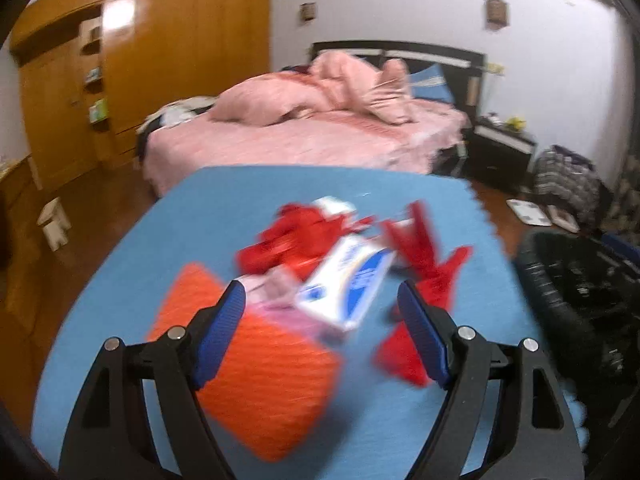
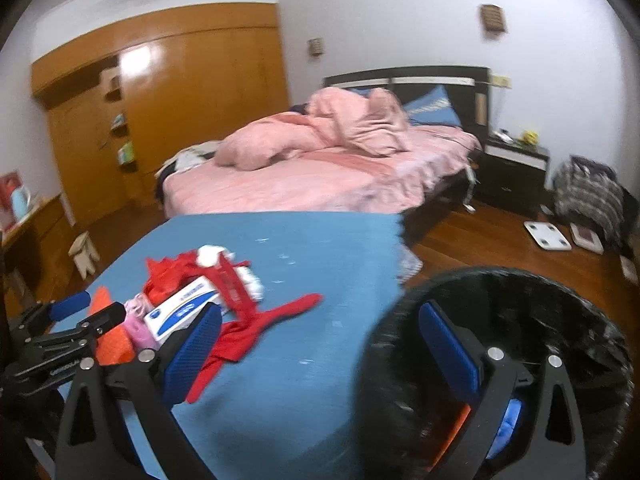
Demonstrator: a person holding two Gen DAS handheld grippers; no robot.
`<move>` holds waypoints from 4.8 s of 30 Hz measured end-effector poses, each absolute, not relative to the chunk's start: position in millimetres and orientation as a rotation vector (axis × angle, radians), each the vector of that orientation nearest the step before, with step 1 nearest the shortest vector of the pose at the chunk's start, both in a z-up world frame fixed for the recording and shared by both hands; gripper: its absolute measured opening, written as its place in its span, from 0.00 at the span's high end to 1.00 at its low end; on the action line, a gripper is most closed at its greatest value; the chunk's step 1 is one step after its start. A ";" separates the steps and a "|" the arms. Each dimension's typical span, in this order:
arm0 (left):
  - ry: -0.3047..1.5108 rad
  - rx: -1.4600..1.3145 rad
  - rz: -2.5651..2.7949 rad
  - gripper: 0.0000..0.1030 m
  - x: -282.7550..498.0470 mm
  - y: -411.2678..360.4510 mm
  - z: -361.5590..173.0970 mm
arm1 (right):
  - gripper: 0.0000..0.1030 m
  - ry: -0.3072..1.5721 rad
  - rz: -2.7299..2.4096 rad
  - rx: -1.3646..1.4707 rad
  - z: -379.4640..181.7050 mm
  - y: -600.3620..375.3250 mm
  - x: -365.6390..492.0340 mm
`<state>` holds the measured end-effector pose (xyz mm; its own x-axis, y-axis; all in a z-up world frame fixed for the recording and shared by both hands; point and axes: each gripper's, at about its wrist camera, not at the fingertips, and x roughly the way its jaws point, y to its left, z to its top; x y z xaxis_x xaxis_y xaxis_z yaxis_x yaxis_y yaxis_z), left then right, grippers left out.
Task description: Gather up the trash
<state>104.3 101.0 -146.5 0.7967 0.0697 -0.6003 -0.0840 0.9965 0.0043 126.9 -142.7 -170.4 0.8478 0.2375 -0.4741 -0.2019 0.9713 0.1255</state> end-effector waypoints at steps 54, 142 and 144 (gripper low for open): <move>0.757 -0.157 0.103 0.86 97.2 157.2 -194.0 | 0.89 0.792 0.462 -0.159 -246.0 -23.5 166.9; 0.560 -0.023 -0.347 0.12 149.9 -47.0 -124.3 | 0.05 0.569 -0.041 0.138 -159.7 -299.7 117.9; 0.567 -0.027 -0.302 0.12 147.9 -27.1 -125.3 | 0.05 0.571 -0.010 0.136 -159.9 -283.4 120.5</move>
